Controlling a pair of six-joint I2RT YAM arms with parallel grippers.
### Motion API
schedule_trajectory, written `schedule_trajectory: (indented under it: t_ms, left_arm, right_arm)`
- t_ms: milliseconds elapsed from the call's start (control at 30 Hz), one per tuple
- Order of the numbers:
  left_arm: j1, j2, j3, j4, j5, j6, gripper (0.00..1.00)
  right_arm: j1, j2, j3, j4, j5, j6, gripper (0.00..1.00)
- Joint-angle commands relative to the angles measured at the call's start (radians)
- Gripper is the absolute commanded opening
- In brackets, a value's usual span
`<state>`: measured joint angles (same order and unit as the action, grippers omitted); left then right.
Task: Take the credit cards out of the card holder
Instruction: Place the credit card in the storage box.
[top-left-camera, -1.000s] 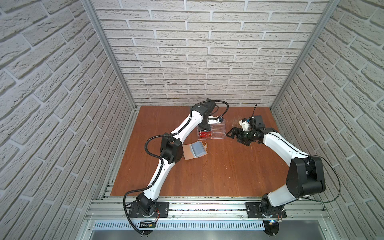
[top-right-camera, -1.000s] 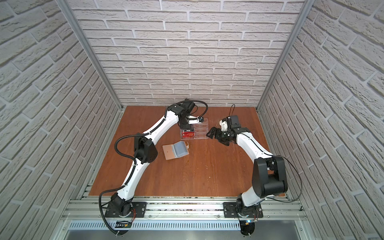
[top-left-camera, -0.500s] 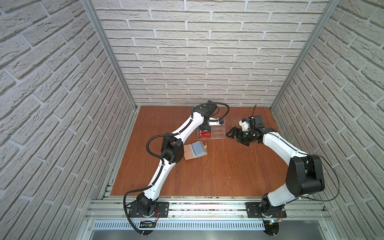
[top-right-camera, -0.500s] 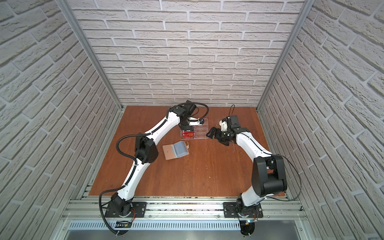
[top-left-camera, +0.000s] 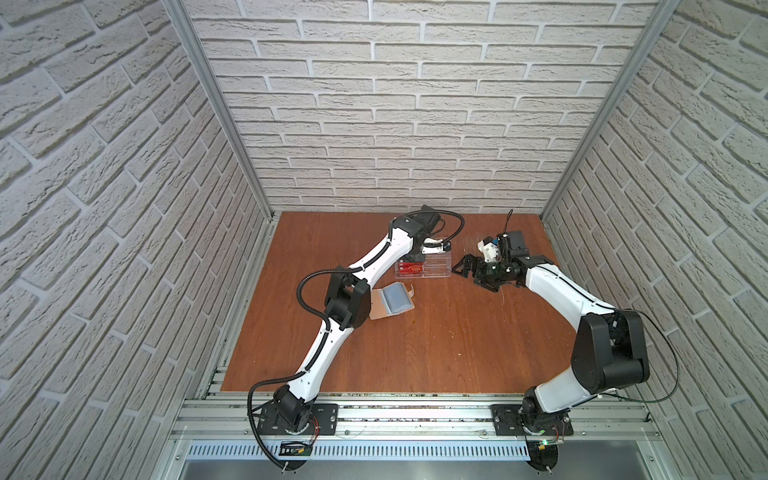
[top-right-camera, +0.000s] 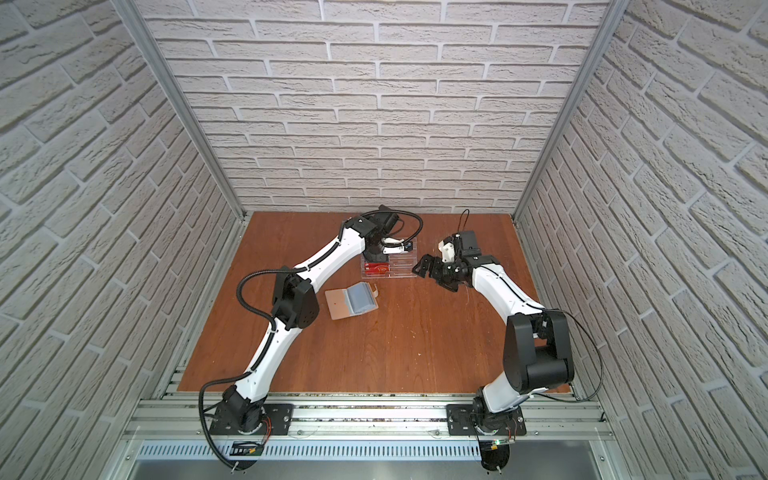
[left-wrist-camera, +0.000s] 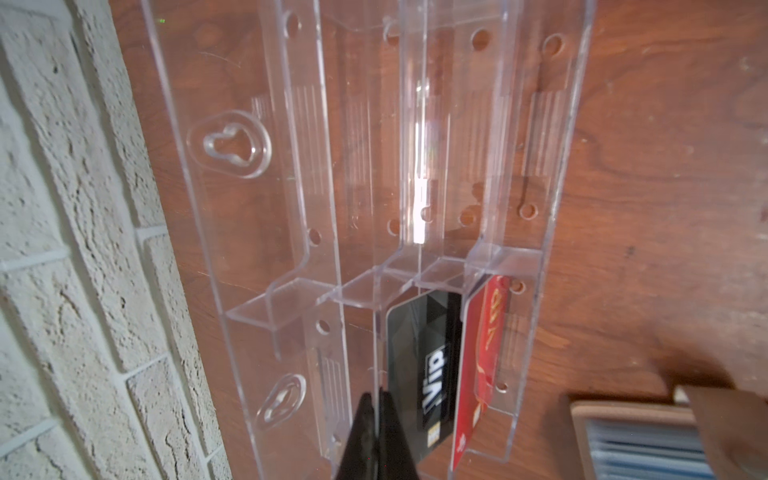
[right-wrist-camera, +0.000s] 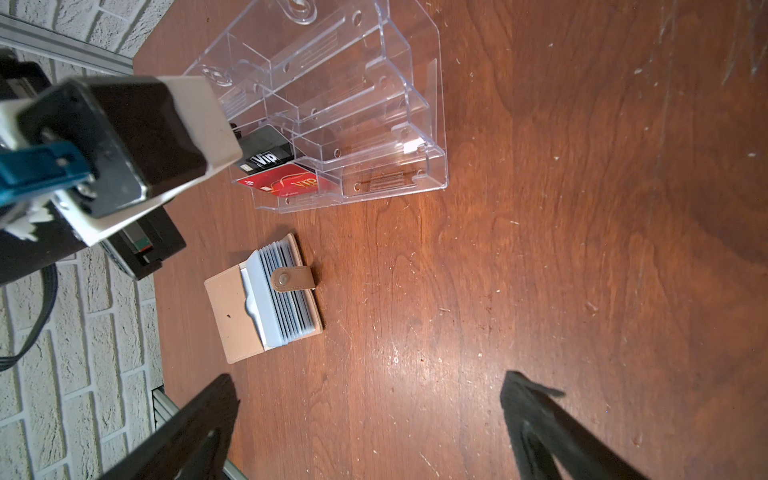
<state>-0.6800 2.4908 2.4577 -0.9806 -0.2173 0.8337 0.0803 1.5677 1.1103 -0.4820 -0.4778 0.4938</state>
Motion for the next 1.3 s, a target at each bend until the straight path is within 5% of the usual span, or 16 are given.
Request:
schedule_trajectory:
  t_ms: [0,667,1133,1200,1267]
  left_arm:
    - [-0.002,-0.007,-0.016,0.034,-0.001,-0.010,0.02]
    - [-0.006,-0.052,-0.049,0.088,-0.030,-0.010,0.15]
    - [-0.009,-0.162,-0.163,0.180,-0.050,-0.032,0.34]
    - [-0.009,-0.195,-0.190,0.204,-0.052,-0.048,0.47]
    - [-0.006,-0.241,-0.237,0.245,-0.047,-0.066,0.75]
  right_arm:
    - [-0.005,-0.017,-0.014,0.029,-0.019,0.009,1.00]
    - [-0.005,-0.021,-0.017,0.033,-0.022,0.011,1.00]
    - [-0.005,-0.021,-0.022,0.041,-0.024,0.014,1.00]
    - [-0.005,-0.024,-0.021,0.040,-0.024,0.012,1.00]
    - [-0.005,-0.031,-0.018,0.036,-0.018,0.008,1.00]
